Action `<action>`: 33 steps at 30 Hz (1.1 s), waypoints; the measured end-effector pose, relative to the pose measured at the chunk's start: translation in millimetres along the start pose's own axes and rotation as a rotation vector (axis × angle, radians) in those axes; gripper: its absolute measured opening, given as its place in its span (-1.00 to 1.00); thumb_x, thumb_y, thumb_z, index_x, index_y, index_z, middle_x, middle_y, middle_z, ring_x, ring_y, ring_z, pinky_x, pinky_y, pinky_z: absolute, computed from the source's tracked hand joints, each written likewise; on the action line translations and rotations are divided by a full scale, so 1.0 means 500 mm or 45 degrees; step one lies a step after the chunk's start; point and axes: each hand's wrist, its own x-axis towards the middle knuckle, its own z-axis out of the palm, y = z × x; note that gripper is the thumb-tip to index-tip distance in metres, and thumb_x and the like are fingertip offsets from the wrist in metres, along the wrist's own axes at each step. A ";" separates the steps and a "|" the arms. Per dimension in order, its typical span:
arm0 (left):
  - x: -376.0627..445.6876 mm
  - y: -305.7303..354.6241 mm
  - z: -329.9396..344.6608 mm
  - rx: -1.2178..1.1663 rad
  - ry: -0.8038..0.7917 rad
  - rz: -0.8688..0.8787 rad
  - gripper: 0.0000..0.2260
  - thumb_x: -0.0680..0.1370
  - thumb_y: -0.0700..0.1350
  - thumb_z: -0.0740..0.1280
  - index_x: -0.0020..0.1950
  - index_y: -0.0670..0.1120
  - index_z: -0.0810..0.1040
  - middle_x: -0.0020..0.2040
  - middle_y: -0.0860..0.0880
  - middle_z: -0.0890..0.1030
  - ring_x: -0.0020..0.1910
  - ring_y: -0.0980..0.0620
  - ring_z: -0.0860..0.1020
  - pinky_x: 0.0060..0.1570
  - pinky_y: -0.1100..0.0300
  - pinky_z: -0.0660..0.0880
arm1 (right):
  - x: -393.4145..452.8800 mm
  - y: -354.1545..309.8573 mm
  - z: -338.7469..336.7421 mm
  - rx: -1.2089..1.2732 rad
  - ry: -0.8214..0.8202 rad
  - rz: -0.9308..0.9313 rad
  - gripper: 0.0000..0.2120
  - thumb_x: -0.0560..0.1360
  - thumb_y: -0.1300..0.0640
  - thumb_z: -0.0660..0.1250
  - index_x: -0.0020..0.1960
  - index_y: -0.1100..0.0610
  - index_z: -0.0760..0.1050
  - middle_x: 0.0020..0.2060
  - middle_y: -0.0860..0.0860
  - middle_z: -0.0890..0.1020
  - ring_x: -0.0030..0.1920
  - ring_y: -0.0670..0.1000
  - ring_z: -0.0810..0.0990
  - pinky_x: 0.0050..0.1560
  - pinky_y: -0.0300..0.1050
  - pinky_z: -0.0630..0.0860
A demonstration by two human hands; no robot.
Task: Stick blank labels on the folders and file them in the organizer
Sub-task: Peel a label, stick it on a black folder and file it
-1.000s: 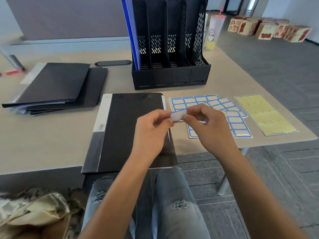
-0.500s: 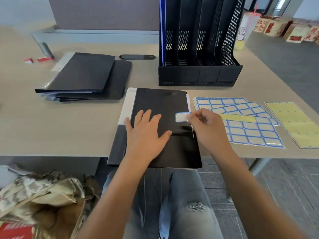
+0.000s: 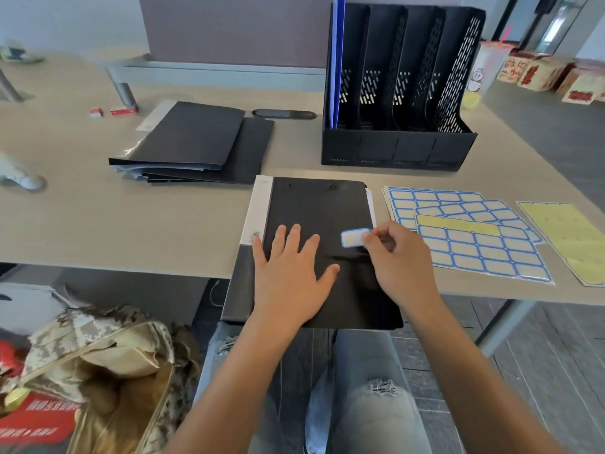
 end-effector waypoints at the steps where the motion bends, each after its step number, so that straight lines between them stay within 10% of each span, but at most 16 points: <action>1: -0.010 0.001 -0.002 -0.003 -0.009 -0.004 -0.39 0.60 0.38 0.01 0.60 0.16 0.15 0.66 -0.02 0.09 0.64 -0.08 -0.05 0.54 -0.30 -0.16 | -0.010 -0.001 -0.004 -0.007 -0.007 -0.007 -0.87 0.63 0.00 0.37 -0.02 0.04 0.61 -0.15 -0.11 0.68 -0.07 -0.10 0.61 -0.07 -0.15 0.42; 14: 0.159 0.043 -0.115 -0.162 -0.012 -0.053 -0.66 0.64 0.06 0.24 0.37 -0.05 0.48 0.28 -0.09 0.52 0.29 -0.13 0.46 0.26 -0.12 0.43 | 0.064 0.000 -0.021 0.126 0.005 0.055 -0.83 0.59 0.00 0.33 -0.17 -0.01 0.54 -0.21 -0.04 0.72 -0.08 0.06 0.67 0.10 0.14 0.59; 33: 0.374 0.015 0.018 -0.053 0.037 0.321 -0.65 0.67 0.05 0.14 0.39 -0.04 0.48 0.29 -0.05 0.47 0.28 -0.06 0.43 0.32 -0.07 0.39 | 0.108 0.019 0.024 -0.174 0.129 -0.083 -0.89 0.68 -0.04 0.31 -0.01 -0.05 0.50 -0.11 -0.15 0.70 -0.07 -0.08 0.65 -0.09 -0.08 0.44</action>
